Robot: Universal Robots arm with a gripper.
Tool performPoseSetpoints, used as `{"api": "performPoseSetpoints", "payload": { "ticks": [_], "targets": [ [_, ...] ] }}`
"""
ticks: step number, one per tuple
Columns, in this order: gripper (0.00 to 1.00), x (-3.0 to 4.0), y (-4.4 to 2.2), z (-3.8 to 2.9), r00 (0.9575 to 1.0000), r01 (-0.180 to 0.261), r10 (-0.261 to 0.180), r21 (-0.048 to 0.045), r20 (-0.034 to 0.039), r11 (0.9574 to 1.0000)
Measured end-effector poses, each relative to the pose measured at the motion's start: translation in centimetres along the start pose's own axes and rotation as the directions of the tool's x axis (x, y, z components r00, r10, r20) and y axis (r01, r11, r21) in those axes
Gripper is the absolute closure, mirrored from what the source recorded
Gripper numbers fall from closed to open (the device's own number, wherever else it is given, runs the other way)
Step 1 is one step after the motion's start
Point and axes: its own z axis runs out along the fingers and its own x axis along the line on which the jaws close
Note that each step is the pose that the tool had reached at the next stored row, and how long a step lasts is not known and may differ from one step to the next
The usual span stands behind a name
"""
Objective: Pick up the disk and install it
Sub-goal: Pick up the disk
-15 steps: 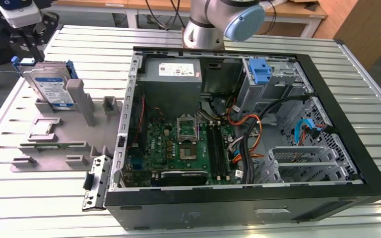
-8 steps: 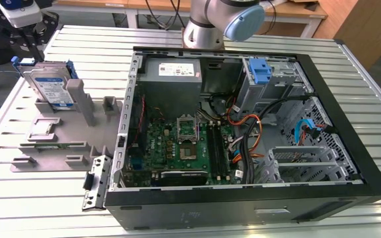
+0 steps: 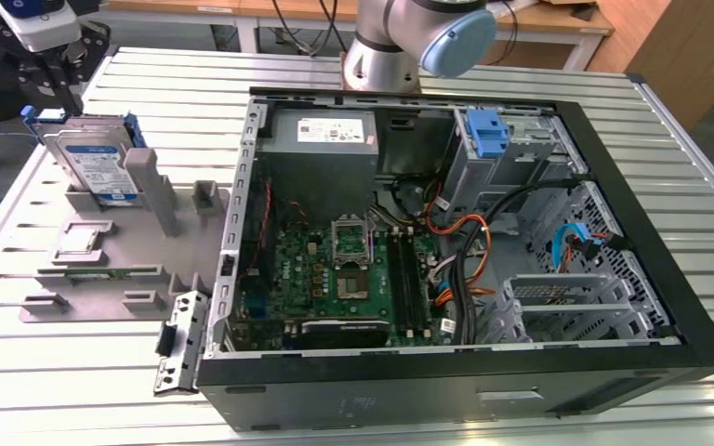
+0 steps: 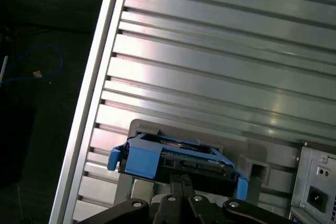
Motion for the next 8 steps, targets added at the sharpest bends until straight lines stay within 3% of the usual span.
{"api": "performPoseSetpoints", "payload": {
  "ticks": [4,8],
  "targets": [
    [0.90,0.00,-0.01,0.00,0.9979,0.065,-0.065,0.0019,-0.0037,0.9979],
    [0.90,0.00,0.00,0.01,0.9910,0.134,-0.134,0.0037,-0.0078,0.9910]
  ]
}}
